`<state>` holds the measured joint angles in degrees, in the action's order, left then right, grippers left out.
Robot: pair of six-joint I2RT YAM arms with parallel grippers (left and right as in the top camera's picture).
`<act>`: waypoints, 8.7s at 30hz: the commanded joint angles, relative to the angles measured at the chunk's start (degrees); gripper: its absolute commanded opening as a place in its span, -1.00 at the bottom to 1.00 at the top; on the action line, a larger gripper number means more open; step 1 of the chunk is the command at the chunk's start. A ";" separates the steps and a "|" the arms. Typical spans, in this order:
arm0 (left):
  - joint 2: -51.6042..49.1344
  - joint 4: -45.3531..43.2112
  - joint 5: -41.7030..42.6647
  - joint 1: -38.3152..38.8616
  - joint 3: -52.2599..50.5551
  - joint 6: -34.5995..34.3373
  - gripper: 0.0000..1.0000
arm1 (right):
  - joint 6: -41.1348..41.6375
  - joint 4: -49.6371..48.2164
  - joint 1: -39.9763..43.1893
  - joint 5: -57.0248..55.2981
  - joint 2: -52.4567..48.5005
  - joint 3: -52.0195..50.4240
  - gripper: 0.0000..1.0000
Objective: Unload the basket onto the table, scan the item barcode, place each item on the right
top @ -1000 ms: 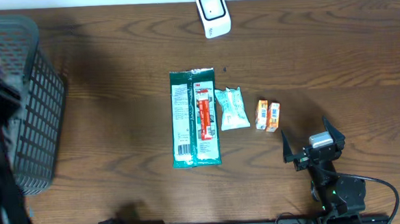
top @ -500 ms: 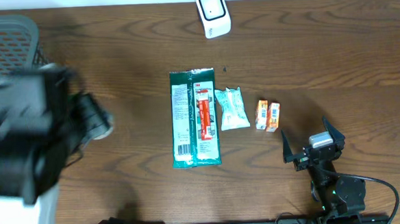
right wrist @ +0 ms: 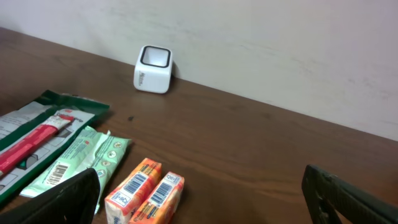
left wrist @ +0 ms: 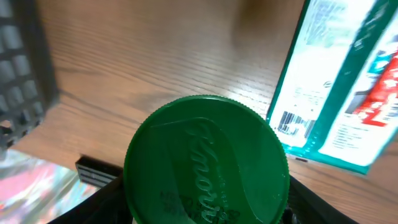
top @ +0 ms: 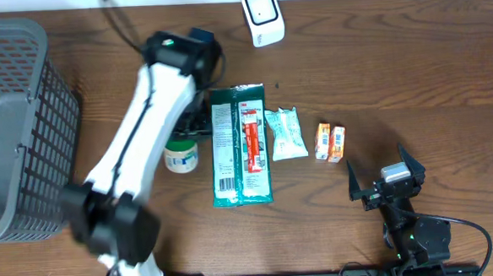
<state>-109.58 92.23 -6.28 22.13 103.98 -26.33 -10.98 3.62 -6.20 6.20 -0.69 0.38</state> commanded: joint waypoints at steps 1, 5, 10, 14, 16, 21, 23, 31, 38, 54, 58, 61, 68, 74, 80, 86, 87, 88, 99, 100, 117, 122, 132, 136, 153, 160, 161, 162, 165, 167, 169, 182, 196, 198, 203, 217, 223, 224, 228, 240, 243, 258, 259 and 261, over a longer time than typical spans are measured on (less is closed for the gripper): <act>-5.88 1.55 1.36 0.59 0.11 0.55 0.00 | 0.22 0.24 -0.33 -0.11 0.26 -0.07 0.98; -12.13 1.49 2.10 0.57 0.11 1.46 0.00 | 0.22 0.22 -0.33 -0.11 0.26 -0.07 0.99; -17.07 -0.96 5.88 0.57 0.11 3.98 0.00 | 0.20 0.24 -0.33 -0.11 0.26 -0.07 0.98; -20.24 -1.99 5.88 0.57 0.07 3.98 0.00 | 0.22 0.22 -0.33 -0.11 0.26 -0.07 0.99; -21.31 -2.16 5.88 0.57 0.07 4.00 0.00 | 0.20 0.22 -0.33 -0.11 0.26 -0.07 0.98; -22.99 -3.89 5.90 0.57 0.04 3.98 0.06 | 0.20 0.22 -0.33 -0.11 0.26 -0.07 0.99; -22.97 -4.46 5.90 0.57 0.07 3.98 0.12 | 0.20 0.22 -0.33 -0.11 0.26 -0.07 0.99; -22.97 -4.92 5.88 0.44 0.07 3.98 0.64 | 0.20 0.22 -0.33 -0.11 0.26 -0.07 0.98; -22.88 -5.60 5.90 0.44 0.07 3.98 0.81 | 0.20 0.24 -0.33 -0.11 0.26 -0.07 0.98; -14.08 -7.13 7.34 -3.37 6.93 4.02 0.83 | 0.20 0.22 -0.33 -0.11 0.26 -0.07 0.99; -8.90 -8.70 7.37 -6.10 9.27 4.02 0.83 | 0.22 0.22 -0.33 -0.11 0.26 -0.07 0.99; -3.67 -11.30 7.34 -8.44 9.84 4.02 0.83 | 0.22 0.24 -0.33 -0.11 0.26 -0.07 0.98; 10.38 -18.29 7.13 -18.78 9.84 3.13 0.83 | 0.20 0.22 -0.33 -0.11 0.26 -0.07 0.99; 14.29 -17.05 7.13 -23.63 9.84 3.15 0.83 | 0.20 0.22 -0.33 -0.11 0.26 -0.07 0.99; 14.36 -16.44 7.15 -24.09 9.81 3.15 0.83 | 0.20 0.22 -0.33 -0.11 0.26 -0.07 0.99; 14.36 -16.44 7.15 -24.11 9.81 3.15 0.84 | 0.20 0.22 -0.33 -0.11 0.26 -0.07 0.98; 14.36 -16.44 7.15 -24.11 9.81 3.15 0.83 | 0.20 0.22 -0.33 -0.11 0.26 -0.07 0.98; 14.36 -16.44 7.15 -24.11 9.81 3.15 0.84 | 0.20 0.22 -0.33 -0.11 0.26 -0.07 0.98; 14.36 -16.44 7.15 -24.11 9.81 3.15 0.83 | 0.20 0.24 -0.33 -0.11 0.26 -0.07 0.98; 14.36 -16.44 7.15 -24.09 9.81 3.15 0.83 | 0.20 0.24 -0.33 -0.11 0.26 -0.07 0.98; 14.36 -16.44 7.15 -24.09 9.81 3.15 0.84 | 0.20 0.22 -0.33 -0.11 0.26 -0.07 0.98; 14.36 -16.44 7.15 -24.11 9.81 3.15 0.83 | 0.20 0.22 -0.33 -0.11 0.26 -0.07 0.99; 14.36 -16.44 7.15 -24.09 9.81 3.15 0.84 | 0.22 0.22 -0.33 -0.11 0.26 -0.07 0.99; 14.36 -16.46 7.15 -24.09 9.81 3.15 0.84 | 0.20 0.24 -0.33 -0.11 0.26 -0.07 0.98; 14.36 -16.44 7.15 -24.09 9.81 3.15 0.84 | 0.22 0.20 -0.33 -0.09 0.26 -0.07 0.98; 14.36 -16.44 7.15 -24.09 9.81 3.15 0.84 | 0.52 0.09 -0.33 1.46 0.26 -0.07 0.99; 14.36 -16.44 7.15 -24.09 9.81 3.15 0.84 | 1.38 0.11 -0.33 1.38 0.26 -0.07 0.98; 14.36 -16.44 7.15 -24.09 9.81 3.15 0.84 | 2.08 0.11 -0.33 1.38 0.24 -0.07 0.98; 14.36 -16.44 7.15 -24.09 9.81 3.15 0.84 | 3.56 0.09 -0.33 1.31 0.20 -0.07 0.99; 14.36 -16.44 7.15 -24.11 9.81 3.15 0.84 | 6.67 0.02 -0.33 1.31 0.20 -0.04 0.98; 14.36 -16.44 7.15 -24.09 9.81 3.15 0.84 | 9.94 0.07 -0.20 1.31 0.20 0.68 0.98; 14.36 -16.44 7.15 -24.11 9.81 3.15 0.84 | 15.21 13.68 -0.11 -0.61 -7.72 26.64 0.99; 14.36 -16.44 7.15 -24.09 9.81 3.15 0.84 | 15.23 65.05 -0.13 -0.55 -50.12 84.61 0.98; 14.36 -16.44 7.15 -24.09 9.81 3.15 0.84 | 15.19 71.43 -0.11 -1.03 -56.17 91.43 0.98; 14.36 -16.44 7.15 -24.11 9.81 3.15 0.84 | 16.02 73.24 -0.13 4.42 -65.40 96.15 0.98; 14.36 -16.44 7.15 -24.09 9.81 3.15 0.84 | 16.09 75.01 -7.08 17.62 -81.64 95.49 0.79; 14.36 -16.44 7.15 -24.11 9.81 3.15 0.84 | 16.09 72.08 -9.38 16.76 -86.71 95.49 0.99; 14.36 -16.44 7.15 -24.09 9.81 3.15 0.84 | 16.09 71.73 -9.55 16.63 -87.34 95.49 0.98; 14.36 -16.44 7.15 -24.09 9.81 3.15 0.84 | 16.06 70.12 -9.66 16.35 -88.48 95.49 0.98; 14.36 -16.44 7.15 -24.11 9.81 3.15 0.84 | 17.25 73.22 -6.75 17.27 -91.17 105.88 0.53; 14.36 -16.44 7.15 -24.09 9.81 3.15 0.84 | 14.88 80.61 -4.90 15.78 -95.36 114.92 0.53; 14.36 -16.44 7.15 -24.09 9.81 3.15 0.84 | 4.61 91.73 -0.90 14.62 -118.18 137.28 0.60; 14.36 -16.44 7.15 -24.09 9.81 3.15 0.84 | 4.35 91.62 -1.03 14.62 -118.86 137.28 0.60; 14.36 -16.44 7.15 -24.09 9.81 3.15 0.84 | 4.00 91.01 -1.36 14.60 -120.50 137.28 0.61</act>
<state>-94.89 75.64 1.17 -1.74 113.30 -22.70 -3.86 95.04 -7.20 20.91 -119.70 136.62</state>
